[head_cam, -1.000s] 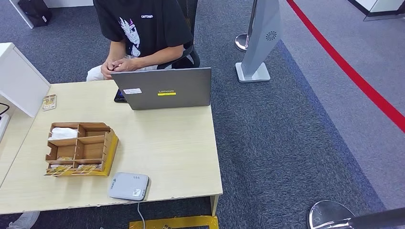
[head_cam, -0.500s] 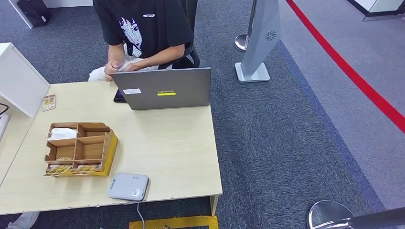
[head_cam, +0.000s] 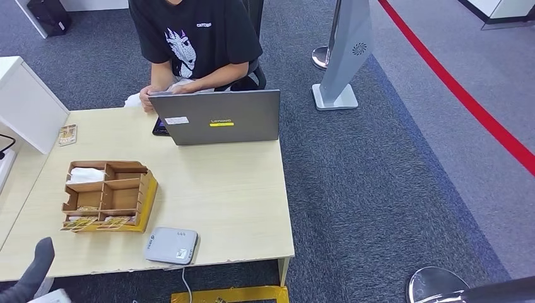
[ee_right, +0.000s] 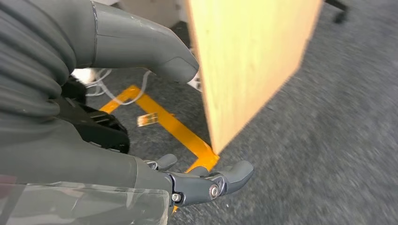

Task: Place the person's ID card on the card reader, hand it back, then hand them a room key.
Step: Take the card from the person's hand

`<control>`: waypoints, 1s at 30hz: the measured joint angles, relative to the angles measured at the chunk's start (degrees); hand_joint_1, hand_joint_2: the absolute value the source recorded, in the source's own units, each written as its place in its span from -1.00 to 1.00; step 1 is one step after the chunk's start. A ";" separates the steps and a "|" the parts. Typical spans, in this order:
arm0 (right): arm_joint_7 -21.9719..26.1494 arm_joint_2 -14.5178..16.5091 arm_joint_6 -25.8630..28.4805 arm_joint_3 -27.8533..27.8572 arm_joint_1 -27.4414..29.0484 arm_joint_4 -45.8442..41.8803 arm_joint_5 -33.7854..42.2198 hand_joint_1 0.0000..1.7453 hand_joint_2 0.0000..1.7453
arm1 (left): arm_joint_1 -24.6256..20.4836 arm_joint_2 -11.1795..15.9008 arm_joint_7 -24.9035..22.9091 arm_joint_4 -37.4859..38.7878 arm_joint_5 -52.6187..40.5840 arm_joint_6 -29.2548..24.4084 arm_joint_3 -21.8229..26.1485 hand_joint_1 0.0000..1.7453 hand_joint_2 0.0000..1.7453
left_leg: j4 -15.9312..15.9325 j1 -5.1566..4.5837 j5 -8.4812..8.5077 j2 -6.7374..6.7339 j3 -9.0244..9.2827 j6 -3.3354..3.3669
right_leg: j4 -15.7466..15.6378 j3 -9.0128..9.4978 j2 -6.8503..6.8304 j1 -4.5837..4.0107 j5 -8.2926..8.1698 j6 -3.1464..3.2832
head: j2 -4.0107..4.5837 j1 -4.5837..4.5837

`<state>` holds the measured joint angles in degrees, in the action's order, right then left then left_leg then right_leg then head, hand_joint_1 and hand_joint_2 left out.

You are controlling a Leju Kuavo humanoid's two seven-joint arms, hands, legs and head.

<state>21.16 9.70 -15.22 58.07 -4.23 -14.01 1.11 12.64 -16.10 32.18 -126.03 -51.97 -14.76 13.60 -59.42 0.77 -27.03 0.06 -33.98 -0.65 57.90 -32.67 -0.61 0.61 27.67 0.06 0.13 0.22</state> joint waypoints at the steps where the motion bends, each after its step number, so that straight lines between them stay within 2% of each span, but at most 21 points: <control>1: -0.10 0.01 -0.19 -0.35 -0.11 0.09 -0.63 -1.00 1.00 | -2.68 1.19 -3.16 0.03 -5.19 -0.48 -1.49 -1.00 1.00 | 0.00 0.01 0.05 0.01 0.00 -0.01 | 0.00 0.00 -0.02 0.00 -0.03 0.03 | 0.00 0.00; 5: -1.03 0.00 -0.31 -1.95 -0.99 0.30 -2.73 -1.00 1.00 | -16.49 7.96 -15.25 6.46 -21.86 1.28 -4.46 -1.00 1.00 | 0.03 0.05 0.26 0.05 -0.01 -0.16 | 0.08 -0.04 -0.04 -0.01 -0.17 0.19 | 0.00 -0.01; 7: -1.40 0.00 -0.18 -2.62 -1.48 0.38 -3.31 -1.00 1.00 | -22.23 11.51 -18.07 12.16 -25.75 1.32 -5.00 -1.00 1.00 | 0.03 0.08 0.34 -0.03 -0.01 -0.26 | 0.15 -0.10 0.06 -0.02 -0.25 0.26 | 0.00 0.07; 10: -1.60 0.00 -0.12 -3.23 -1.79 0.49 -3.53 -1.00 1.00 | -27.44 15.22 -19.11 18.68 -27.16 0.49 -5.47 -1.00 1.00 | 0.03 0.09 0.38 -0.18 -0.02 -0.30 | 0.20 -0.16 0.25 -0.04 -0.30 0.29 | 0.00 0.13; 15: -1.62 -0.01 -0.15 -3.88 -1.80 0.65 -3.55 -1.00 1.00 | -29.81 18.14 -19.48 23.09 -27.50 0.00 -6.29 -1.00 1.00 | 0.03 0.05 0.33 -0.23 -0.09 -0.27 | 0.19 -0.25 0.30 -0.03 -0.28 0.27 | 0.00 0.13; 21: -1.62 0.00 -0.16 -3.97 -1.80 0.70 -3.57 -1.00 1.00 | -30.33 19.35 -19.69 24.70 -27.78 -0.10 -6.63 -1.00 1.00 | 0.02 0.03 0.29 -0.24 -0.19 -0.24 | 0.17 -0.35 0.30 -0.02 -0.27 0.25 | 0.00 0.13; 24: -1.68 0.00 -0.14 -4.02 -1.80 0.70 -3.87 -1.00 1.00 | -31.01 20.34 -21.41 25.98 -30.81 1.23 -6.96 -1.00 1.00 | 0.02 0.04 0.30 -0.24 -0.20 -0.24 | 0.17 -0.36 0.30 -0.02 -0.27 0.25 | 0.00 0.13; 26: -1.85 0.00 -0.04 -4.10 -1.84 0.71 -4.18 -1.00 1.00 | -32.49 21.89 -23.42 28.96 -34.07 2.45 -7.37 -1.00 1.00 | 0.03 0.06 0.31 -0.24 -0.19 -0.26 | 0.18 -0.37 0.30 -0.02 -0.28 0.26 | 0.00 0.14; 30: -2.09 0.01 0.51 -4.16 -1.95 0.80 -4.61 -1.00 1.00 | -36.83 26.13 -27.42 39.53 -37.41 2.10 -8.77 -1.00 1.00 | 0.03 0.10 0.40 -0.26 -0.18 -0.35 | 0.23 -0.40 0.32 -0.04 -0.33 0.33 | 0.00 0.14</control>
<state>19.07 9.70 -14.71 53.91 -6.17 -13.21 -3.50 -24.19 10.02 4.76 -86.50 -89.38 -12.66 4.84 -59.39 0.87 -26.63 -0.19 -34.17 -0.99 58.12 -33.06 -0.28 0.57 27.34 0.39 0.13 0.36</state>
